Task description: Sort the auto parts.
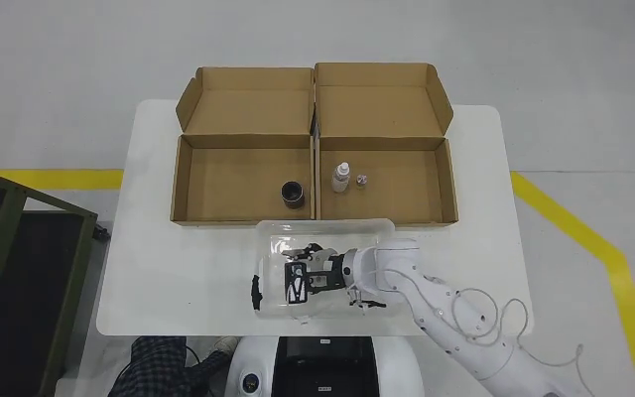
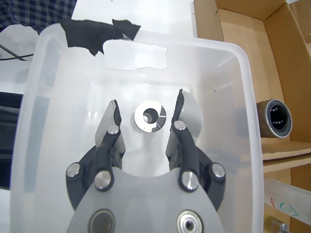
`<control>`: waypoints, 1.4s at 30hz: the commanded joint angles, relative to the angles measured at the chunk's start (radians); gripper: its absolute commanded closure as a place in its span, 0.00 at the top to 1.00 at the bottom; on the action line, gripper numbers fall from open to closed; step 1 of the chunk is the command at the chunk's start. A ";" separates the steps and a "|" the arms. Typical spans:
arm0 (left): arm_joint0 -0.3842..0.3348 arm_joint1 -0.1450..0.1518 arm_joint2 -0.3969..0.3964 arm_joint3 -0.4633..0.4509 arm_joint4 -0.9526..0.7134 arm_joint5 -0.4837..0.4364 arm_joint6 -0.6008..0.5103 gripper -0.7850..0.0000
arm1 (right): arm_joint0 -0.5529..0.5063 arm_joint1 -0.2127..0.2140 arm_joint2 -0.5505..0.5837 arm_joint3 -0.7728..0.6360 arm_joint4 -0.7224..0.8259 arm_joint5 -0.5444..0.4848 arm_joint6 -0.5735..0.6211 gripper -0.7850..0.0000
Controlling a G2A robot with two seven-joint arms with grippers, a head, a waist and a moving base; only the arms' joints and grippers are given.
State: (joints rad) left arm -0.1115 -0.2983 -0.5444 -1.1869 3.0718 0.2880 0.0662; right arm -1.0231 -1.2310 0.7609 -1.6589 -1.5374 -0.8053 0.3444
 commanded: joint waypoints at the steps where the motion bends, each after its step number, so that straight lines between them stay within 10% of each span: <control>1: 0.000 0.000 0.000 0.000 0.000 0.000 0.000 1.00 | 0.005 -0.002 -0.006 0.013 0.001 0.001 0.001 0.54; 17: 0.000 0.000 0.000 0.000 0.000 0.000 0.000 1.00 | 0.042 -0.024 -0.046 0.103 0.032 0.012 -0.011 0.47; 24: 0.000 0.000 0.000 0.000 0.000 0.000 0.000 1.00 | 0.051 -0.026 -0.041 0.119 0.039 0.011 -0.012 0.00; 42: 0.000 0.000 0.000 0.000 0.000 0.000 0.000 1.00 | 0.009 0.000 0.060 -0.039 0.121 -0.046 -0.004 0.00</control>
State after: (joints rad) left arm -0.1115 -0.2983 -0.5444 -1.1869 3.0718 0.2880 0.0662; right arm -1.0104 -1.2325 0.8116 -1.6890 -1.4231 -0.8531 0.3414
